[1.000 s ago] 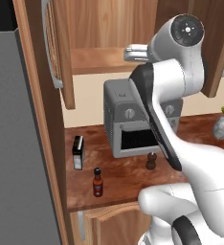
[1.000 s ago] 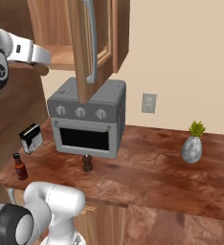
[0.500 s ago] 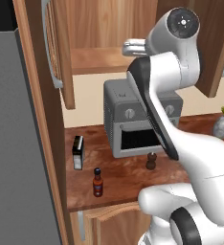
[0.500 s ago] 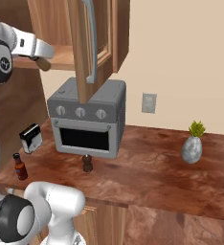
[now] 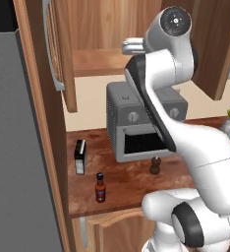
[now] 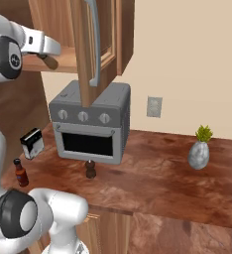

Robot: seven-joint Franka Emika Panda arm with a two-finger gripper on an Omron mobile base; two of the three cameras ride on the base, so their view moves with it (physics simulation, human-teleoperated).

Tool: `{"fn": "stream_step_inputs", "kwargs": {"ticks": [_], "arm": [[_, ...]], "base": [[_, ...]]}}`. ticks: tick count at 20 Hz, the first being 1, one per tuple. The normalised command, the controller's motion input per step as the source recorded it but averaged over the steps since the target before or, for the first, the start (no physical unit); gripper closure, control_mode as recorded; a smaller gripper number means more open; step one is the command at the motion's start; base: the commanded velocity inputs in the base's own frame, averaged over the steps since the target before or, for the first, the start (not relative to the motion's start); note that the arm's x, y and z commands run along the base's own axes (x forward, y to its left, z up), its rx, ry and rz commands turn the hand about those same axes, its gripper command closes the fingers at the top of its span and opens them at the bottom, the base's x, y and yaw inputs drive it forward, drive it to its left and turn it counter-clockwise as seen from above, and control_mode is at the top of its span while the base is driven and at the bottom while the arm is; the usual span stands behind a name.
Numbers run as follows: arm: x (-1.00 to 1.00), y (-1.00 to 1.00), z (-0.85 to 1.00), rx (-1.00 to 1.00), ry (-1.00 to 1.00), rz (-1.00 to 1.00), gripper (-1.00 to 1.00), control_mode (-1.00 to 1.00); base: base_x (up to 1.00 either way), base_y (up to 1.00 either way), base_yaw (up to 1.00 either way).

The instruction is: There are various items on the counter. Only move the condiments/shakers into the cabinet.

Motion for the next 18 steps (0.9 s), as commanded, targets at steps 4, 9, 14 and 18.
{"fn": "stream_step_inputs", "kwargs": {"ticks": [4,9,14,18], "arm": [[0.42,0.00,0.00,-0.03,0.00,0.00,1.00,-1.00],[0.37,-0.09,0.00,0.00,0.00,0.00,1.00,-1.00],[0.33,-0.21,0.00,0.00,0.00,0.00,1.00,-1.00],[0.42,-0.22,0.00,0.00,0.00,0.00,1.00,-1.00]], "base": [[0.00,0.00,0.00],[0.00,0.00,0.00],[0.00,0.00,0.00],[0.00,0.00,0.00]]}}
